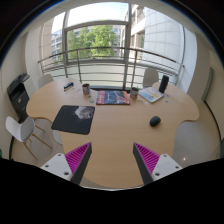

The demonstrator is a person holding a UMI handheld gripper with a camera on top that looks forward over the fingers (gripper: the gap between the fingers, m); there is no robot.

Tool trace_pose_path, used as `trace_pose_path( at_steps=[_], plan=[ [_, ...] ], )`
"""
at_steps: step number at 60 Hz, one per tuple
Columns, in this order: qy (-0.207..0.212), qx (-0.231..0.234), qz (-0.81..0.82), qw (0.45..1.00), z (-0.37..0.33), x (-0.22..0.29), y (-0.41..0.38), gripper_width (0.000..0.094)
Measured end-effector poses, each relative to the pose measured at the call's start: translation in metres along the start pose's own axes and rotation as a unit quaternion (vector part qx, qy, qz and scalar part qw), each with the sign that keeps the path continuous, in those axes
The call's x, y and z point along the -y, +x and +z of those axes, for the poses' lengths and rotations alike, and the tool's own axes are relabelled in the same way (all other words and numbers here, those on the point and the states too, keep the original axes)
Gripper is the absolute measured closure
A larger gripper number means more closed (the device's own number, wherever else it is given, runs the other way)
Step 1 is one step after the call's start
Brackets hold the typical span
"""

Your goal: Arrange mouse

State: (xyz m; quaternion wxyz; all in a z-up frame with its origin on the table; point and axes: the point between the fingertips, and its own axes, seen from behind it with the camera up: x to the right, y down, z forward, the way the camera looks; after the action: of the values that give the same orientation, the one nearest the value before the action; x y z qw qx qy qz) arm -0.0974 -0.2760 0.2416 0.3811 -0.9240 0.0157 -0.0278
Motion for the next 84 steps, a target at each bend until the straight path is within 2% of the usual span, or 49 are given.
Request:
trace_pose_path(
  at_steps=[7,13,23,32,41,55,70,74,77,81,84],
  plan=[
    [-0.018,0.001,0.011,1.000,0.011,-0.024,0.013,0.0091],
    [-0.033,0.000,0.015,0.999,0.047,-0.060,0.055,0.0090],
    [-0.031,-0.016,0.032,0.999,0.120,-0.094,0.132,0.0090],
    [0.018,-0.026,0.032,0.999,0.198,-0.078,0.199,0.0092],
    [0.047,-0.026,0.050,0.997,0.270,-0.048,0.249,0.0093],
    [0.046,-0.011,0.087,0.995,0.356,-0.010,0.285,0.0092],
    [0.059,-0.007,0.083,0.995,0.400,0.030,0.286,0.0106],
    [0.062,-0.016,0.063,0.996,0.412,0.038,0.286,0.0170],
    [0.066,-0.035,0.039,0.996,0.417,0.040,0.291,0.0256],
    [0.076,-0.018,0.032,0.996,0.422,0.045,0.281,0.0414],
    [0.078,-0.019,0.030,0.996,0.421,0.045,0.281,0.0428]
  ],
)
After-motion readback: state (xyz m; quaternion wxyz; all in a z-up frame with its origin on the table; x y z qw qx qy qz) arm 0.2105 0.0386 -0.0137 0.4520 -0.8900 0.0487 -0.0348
